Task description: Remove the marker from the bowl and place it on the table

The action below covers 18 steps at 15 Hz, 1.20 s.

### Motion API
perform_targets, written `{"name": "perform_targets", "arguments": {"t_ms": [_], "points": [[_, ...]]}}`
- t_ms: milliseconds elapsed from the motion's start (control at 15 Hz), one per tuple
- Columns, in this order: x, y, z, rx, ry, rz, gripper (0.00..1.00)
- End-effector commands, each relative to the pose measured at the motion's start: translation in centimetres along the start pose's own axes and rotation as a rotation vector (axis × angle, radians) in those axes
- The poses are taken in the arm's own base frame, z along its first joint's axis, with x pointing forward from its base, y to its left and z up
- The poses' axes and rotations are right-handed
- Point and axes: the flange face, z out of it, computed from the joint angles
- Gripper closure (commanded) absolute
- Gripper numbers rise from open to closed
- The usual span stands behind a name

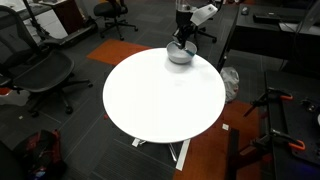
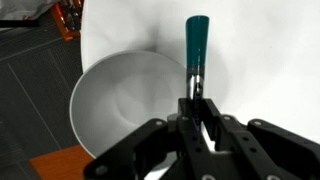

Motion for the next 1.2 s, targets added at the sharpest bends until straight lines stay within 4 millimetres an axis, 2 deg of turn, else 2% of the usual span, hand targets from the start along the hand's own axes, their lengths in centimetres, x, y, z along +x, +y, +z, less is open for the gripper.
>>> {"name": "perform_targets", "arguments": {"t_ms": [0, 467, 800, 1133], "points": [[-2.7, -2.4, -1.7, -0.009, 0.016, -0.019, 0.95], [-4.4, -6.2, -1.5, -0.004, -0.013, -0.111, 0.95], [-4.4, -8.3, 0.0, 0.013, -0.034, -0.135, 0.95], [-4.5, -9.5, 1.9, 0.031, -0.061, -0.128, 0.95]]}}
